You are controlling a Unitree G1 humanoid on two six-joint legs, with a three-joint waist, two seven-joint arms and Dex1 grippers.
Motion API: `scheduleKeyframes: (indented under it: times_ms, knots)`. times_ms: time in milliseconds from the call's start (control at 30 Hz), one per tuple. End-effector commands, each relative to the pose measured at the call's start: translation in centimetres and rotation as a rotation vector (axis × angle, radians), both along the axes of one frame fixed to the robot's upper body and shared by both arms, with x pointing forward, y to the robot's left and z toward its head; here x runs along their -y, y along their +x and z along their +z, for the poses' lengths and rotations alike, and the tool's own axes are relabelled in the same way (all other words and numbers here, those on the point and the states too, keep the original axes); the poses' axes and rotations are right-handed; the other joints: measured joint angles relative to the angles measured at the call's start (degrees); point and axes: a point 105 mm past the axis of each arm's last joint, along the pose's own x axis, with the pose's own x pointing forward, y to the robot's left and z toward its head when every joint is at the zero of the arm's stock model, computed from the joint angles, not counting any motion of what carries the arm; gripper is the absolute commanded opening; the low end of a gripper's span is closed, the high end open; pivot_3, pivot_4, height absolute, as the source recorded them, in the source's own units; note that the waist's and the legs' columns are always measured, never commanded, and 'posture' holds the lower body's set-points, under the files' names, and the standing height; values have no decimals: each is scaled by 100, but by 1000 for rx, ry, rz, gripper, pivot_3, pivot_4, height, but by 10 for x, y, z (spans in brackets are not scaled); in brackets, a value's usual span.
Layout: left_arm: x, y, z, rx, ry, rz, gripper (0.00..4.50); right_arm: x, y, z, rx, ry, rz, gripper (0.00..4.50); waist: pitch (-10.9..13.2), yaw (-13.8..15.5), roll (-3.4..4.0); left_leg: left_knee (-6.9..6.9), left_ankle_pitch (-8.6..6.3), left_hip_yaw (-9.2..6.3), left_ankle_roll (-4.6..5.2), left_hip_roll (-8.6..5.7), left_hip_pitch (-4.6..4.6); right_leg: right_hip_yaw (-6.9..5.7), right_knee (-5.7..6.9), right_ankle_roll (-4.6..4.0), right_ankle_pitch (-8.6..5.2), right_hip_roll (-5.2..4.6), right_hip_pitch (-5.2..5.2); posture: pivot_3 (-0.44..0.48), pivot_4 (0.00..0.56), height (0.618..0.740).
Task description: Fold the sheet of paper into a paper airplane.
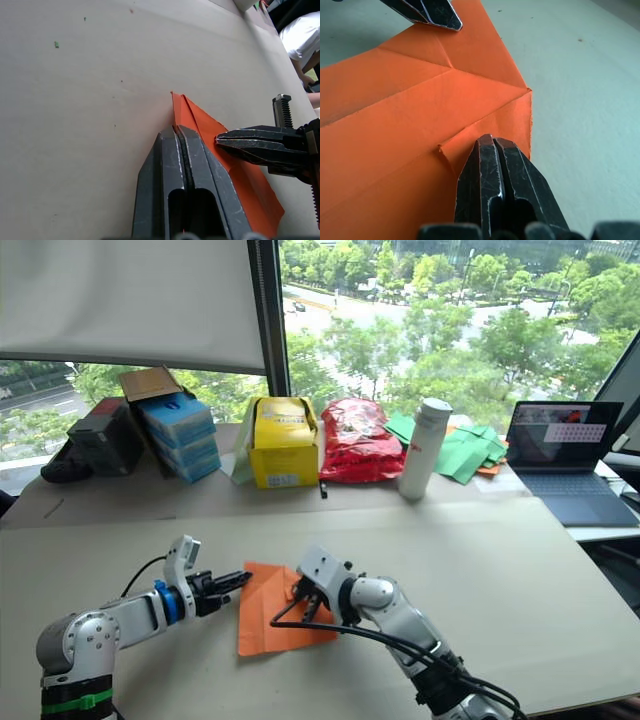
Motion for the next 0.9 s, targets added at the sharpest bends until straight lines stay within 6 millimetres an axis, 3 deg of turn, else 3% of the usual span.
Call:
scheduleKeyframes:
  times_ms: [33,300,400,567,900]
  knots:
    - [6,4,20,112,22,-40,24,3,2,-6,-27,-22,-24,0,0,-2,0,-1,0,0,0,0,0,0,0,0,0,-1,0,0,150,740]
    - [19,4,31,435,370,-212,24,1,9,7,-19,52,-69,0,3,-3,4,-12,2,2,-8,0,-4,-2,-1,-9,-3,-12,-10,0,150,740]
    - [31,-2,25,614,575,-380,24,-1,11,11,-11,74,-81,0,4,-4,7,-14,2,1,-8,1,-17,-3,-1,-12,-4,-15,-27,0,150,740]
    - [39,-8,14,681,630,-480,24,-2,17,14,-3,94,-114,0,5,-4,9,-13,4,2,-8,0,-66,-4,4,-14,-3,-22,-77,0,150,740]
    - [44,-17,-10,761,752,-657,24,-7,30,23,66,147,-186,0,6,-1,10,-9,3,4,-2,0,-71,-15,6,-13,-3,-15,-76,0,150,740]
